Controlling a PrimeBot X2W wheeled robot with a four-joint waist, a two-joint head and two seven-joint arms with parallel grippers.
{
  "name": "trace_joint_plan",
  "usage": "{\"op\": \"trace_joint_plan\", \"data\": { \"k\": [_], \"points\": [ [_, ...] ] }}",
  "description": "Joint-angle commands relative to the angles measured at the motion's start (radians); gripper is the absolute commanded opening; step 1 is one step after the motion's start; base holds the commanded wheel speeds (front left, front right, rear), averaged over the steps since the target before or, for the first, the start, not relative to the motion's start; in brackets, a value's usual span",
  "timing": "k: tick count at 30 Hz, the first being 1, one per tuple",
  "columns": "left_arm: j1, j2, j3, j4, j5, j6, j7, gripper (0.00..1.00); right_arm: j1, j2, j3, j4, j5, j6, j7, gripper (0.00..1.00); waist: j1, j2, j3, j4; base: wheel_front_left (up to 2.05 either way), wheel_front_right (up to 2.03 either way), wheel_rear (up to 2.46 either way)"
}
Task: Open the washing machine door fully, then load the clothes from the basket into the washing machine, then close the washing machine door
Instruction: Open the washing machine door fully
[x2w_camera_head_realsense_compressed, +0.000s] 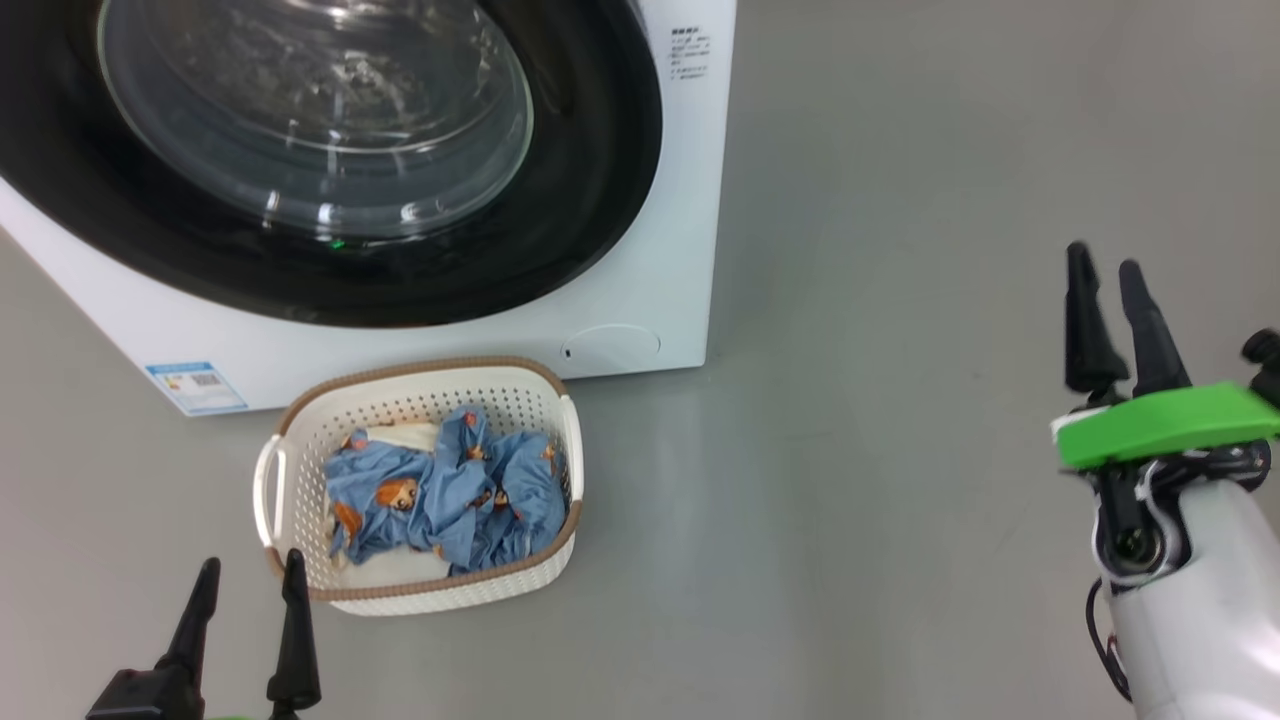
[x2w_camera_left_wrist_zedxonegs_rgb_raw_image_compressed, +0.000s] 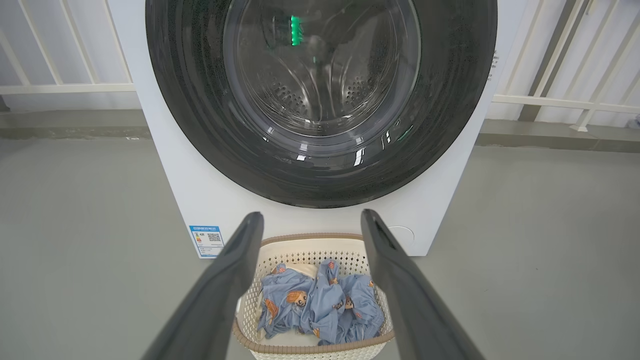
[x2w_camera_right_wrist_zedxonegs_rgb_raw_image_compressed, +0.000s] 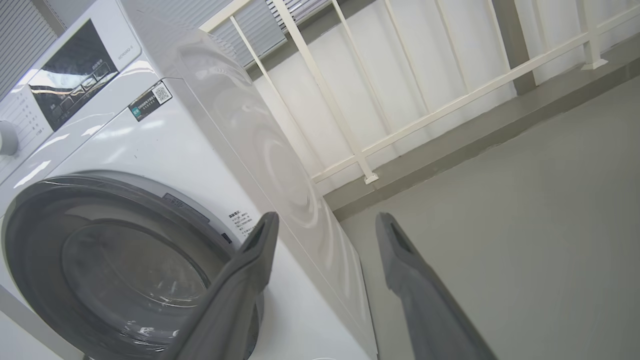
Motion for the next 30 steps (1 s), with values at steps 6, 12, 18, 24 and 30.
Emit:
{"op": "trace_joint_plan", "data": {
  "k": [6,12,18,24,30],
  "points": [
    [-0.038,0.016,0.013,-0.03,-0.011,0.013,-0.012,1.0,-0.077,-0.007,0.011,-0.016,0.224,-0.001,0.068,1.0,0.0,0.0,0.04,0.023,0.0,0.0,0.0],
    [-0.054,0.016,-0.003,-0.024,-0.017,0.017,-0.012,1.0,-0.11,-0.026,0.004,-0.003,0.379,-0.001,0.158,0.0,0.0,0.0,0.059,0.043,0.0,0.0,0.0],
    [-0.059,0.016,-0.012,-0.022,-0.022,0.02,-0.012,1.0,-0.158,-0.035,-0.031,0.029,0.506,-0.001,0.256,0.0,0.0,0.0,0.08,0.062,0.0,0.0,0.0],
    [-0.069,0.016,-0.024,-0.026,-0.026,0.022,-0.012,1.0,-0.222,-0.042,-0.067,0.077,0.601,-0.001,0.363,0.0,0.0,0.0,0.105,0.079,0.0,0.0,0.0],
    [-0.09,0.016,-0.041,-0.028,-0.038,0.028,-0.012,1.0,-0.305,-0.049,-0.093,0.15,0.681,-0.001,0.507,0.0,0.0,0.0,0.135,0.098,0.0,0.0,0.0]
  ]
}}
